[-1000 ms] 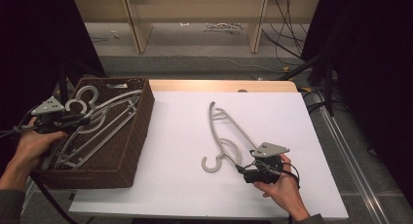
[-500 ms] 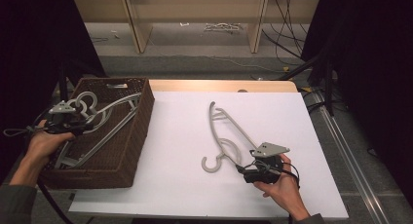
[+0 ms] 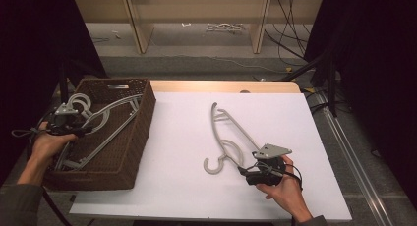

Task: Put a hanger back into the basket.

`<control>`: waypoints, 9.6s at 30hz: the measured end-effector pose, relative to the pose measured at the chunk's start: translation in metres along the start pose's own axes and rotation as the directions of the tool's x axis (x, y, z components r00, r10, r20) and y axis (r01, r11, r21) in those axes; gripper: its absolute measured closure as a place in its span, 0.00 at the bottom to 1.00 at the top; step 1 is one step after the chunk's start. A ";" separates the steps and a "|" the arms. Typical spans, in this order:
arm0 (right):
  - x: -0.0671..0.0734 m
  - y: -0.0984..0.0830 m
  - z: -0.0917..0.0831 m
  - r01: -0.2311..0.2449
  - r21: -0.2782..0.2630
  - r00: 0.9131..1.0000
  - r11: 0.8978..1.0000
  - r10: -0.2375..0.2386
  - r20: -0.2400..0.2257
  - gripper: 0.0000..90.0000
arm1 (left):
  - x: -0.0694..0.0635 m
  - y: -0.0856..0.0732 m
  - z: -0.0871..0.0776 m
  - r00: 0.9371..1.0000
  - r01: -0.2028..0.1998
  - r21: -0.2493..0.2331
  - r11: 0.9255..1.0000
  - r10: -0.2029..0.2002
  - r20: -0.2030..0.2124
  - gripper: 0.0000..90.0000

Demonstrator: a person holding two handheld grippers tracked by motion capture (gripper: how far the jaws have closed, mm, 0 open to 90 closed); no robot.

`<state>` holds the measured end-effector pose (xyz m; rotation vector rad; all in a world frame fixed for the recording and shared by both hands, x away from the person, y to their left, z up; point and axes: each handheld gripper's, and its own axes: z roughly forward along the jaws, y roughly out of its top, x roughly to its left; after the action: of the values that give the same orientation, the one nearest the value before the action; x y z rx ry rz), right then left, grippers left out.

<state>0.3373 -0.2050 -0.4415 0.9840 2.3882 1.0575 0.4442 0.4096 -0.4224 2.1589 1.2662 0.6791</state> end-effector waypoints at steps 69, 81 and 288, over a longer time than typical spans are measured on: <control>0.003 -0.009 0.032 0.061 0.193 0.998 0.979 -0.053 -0.043 0.26 | -0.271 0.004 -0.026 0.901 0.063 -0.485 0.873 0.159 0.403 0.18; -0.006 0.002 0.047 0.070 0.300 0.995 0.951 -0.045 -0.091 0.62 | -0.270 0.005 -0.025 0.908 0.062 -0.487 0.871 0.153 0.389 0.18; 0.014 0.003 -0.011 0.046 -0.149 0.999 0.988 -0.045 0.013 0.28 | -0.002 0.013 -0.046 0.980 0.075 -0.300 0.951 -0.015 0.197 0.88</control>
<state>0.3232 -0.1989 -0.4323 0.8762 2.2746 1.1926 0.4208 0.4111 -0.3801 1.8849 1.0307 0.5876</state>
